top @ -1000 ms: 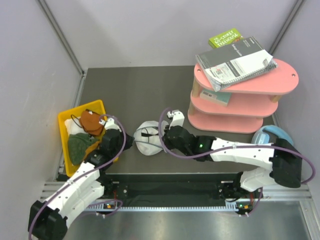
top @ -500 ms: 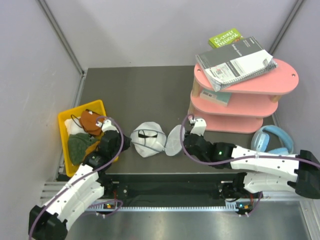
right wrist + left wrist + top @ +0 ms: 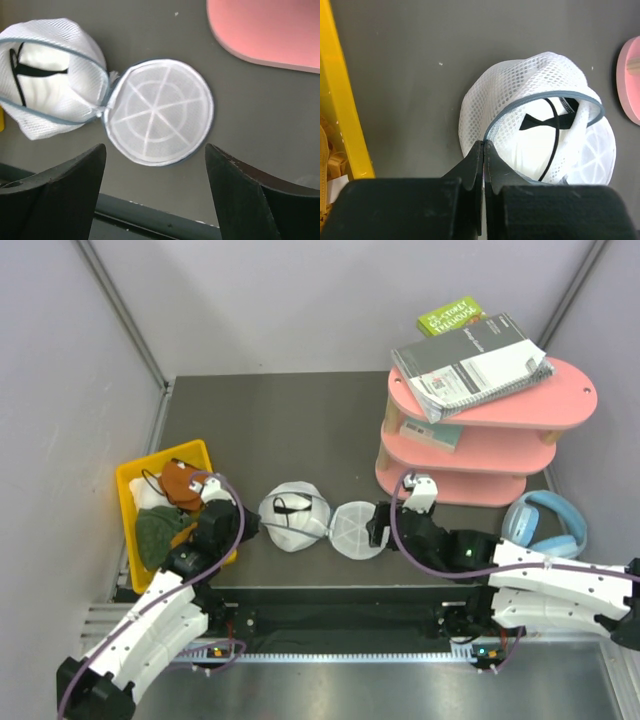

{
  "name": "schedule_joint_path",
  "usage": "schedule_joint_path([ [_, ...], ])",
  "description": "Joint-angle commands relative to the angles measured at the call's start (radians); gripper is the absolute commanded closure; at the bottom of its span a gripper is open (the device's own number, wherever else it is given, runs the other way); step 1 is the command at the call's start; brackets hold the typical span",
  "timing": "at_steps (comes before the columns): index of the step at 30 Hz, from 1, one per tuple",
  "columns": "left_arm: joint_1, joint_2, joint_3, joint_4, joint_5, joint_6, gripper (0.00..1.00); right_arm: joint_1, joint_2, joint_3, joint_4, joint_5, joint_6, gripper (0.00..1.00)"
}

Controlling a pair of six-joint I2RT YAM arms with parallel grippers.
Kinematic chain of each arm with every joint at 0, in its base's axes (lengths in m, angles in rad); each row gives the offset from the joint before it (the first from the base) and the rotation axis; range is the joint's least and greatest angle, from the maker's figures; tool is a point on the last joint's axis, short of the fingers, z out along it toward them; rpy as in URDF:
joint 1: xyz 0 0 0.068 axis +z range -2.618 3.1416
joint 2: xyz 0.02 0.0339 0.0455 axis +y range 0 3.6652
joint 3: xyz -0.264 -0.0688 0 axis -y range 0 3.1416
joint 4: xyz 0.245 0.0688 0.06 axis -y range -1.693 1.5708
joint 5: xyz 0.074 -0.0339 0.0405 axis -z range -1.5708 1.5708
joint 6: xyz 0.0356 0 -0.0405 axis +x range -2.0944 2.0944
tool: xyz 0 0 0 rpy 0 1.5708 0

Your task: Unzip the laundry bag and remove the bra

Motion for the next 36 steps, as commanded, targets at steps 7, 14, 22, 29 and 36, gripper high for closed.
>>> schedule_joint_path([
  [7, 0.002, 0.034, 0.217, -0.02, 0.057, 0.174, 0.2, -0.048, 0.263, -0.039, 0.435, -0.277, -0.096, 0.17],
  [14, -0.027, 0.097, 0.297, 0.11, 0.193, 0.282, 0.11, -0.105, 0.301, -0.085, 0.464, -0.325, -0.067, 0.16],
  [22, -0.283, 0.38, 0.374, 0.161, 0.237, 0.442, 0.13, -0.17, 0.196, -0.175, 0.453, -0.334, -0.05, 0.14],
  [29, -0.324, 0.54, 0.411, 0.089, 0.143, 0.53, 0.17, -0.2, 0.151, -0.206, 0.457, -0.349, -0.054, 0.13],
  [36, -0.329, 0.624, 0.416, 0.074, 0.019, 0.545, 0.17, -0.214, 0.154, -0.234, 0.489, -0.372, -0.056, 0.13],
])
